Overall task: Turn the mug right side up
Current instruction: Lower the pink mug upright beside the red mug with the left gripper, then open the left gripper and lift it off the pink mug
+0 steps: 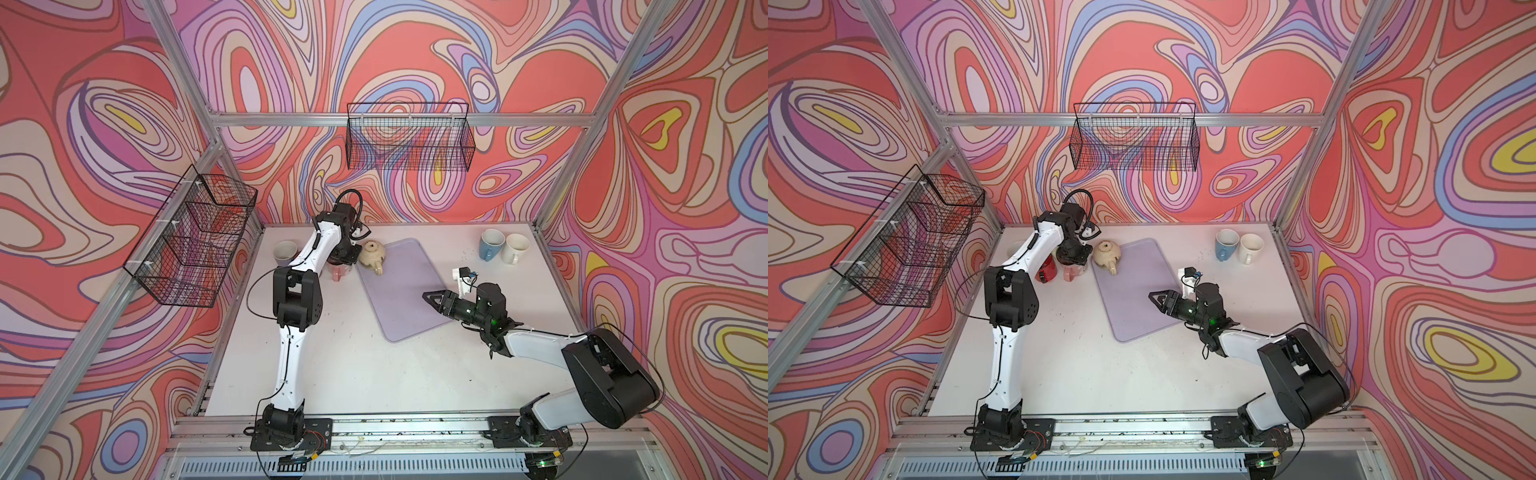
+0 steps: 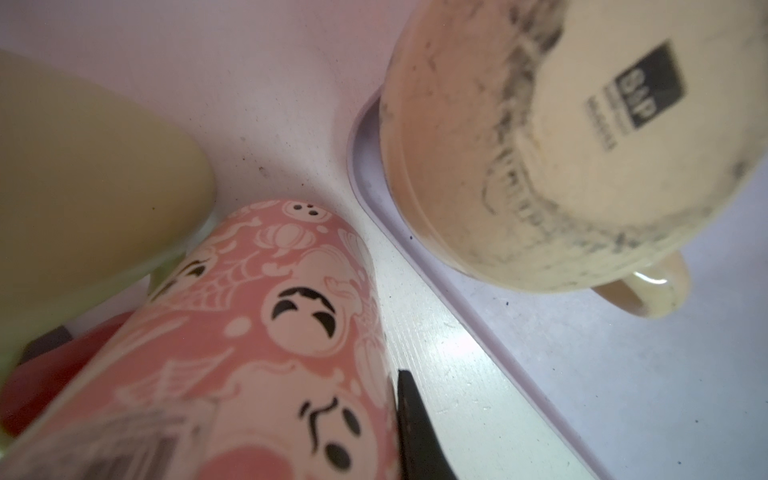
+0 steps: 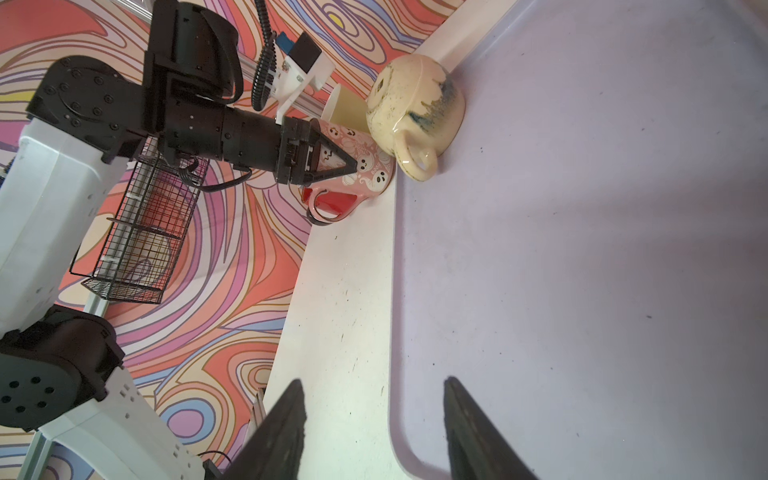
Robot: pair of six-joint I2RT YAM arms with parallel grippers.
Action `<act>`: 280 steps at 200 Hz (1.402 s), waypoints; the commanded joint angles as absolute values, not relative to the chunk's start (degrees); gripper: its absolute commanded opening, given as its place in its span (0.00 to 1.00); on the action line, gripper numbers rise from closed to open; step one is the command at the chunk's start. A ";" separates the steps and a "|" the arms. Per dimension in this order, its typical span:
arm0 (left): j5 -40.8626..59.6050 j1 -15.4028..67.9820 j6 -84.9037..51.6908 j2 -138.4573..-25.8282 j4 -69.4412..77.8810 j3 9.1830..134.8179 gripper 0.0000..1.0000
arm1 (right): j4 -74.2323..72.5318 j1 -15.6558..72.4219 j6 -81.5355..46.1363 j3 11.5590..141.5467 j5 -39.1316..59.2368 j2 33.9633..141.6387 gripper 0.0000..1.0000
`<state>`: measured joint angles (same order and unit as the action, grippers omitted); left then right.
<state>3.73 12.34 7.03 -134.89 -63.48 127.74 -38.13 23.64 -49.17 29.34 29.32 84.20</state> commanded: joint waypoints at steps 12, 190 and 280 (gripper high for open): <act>2.85 12.12 7.39 -135.35 -64.12 130.57 0.19 | -38.66 23.42 -48.78 29.76 29.25 84.93 0.55; 0.25 11.71 8.26 -134.64 -64.70 132.13 0.27 | -39.46 23.42 -49.44 29.48 29.49 84.53 0.55; -1.28 10.90 8.20 -134.04 -64.78 131.57 0.26 | -39.00 23.38 -49.39 29.01 29.18 83.23 0.55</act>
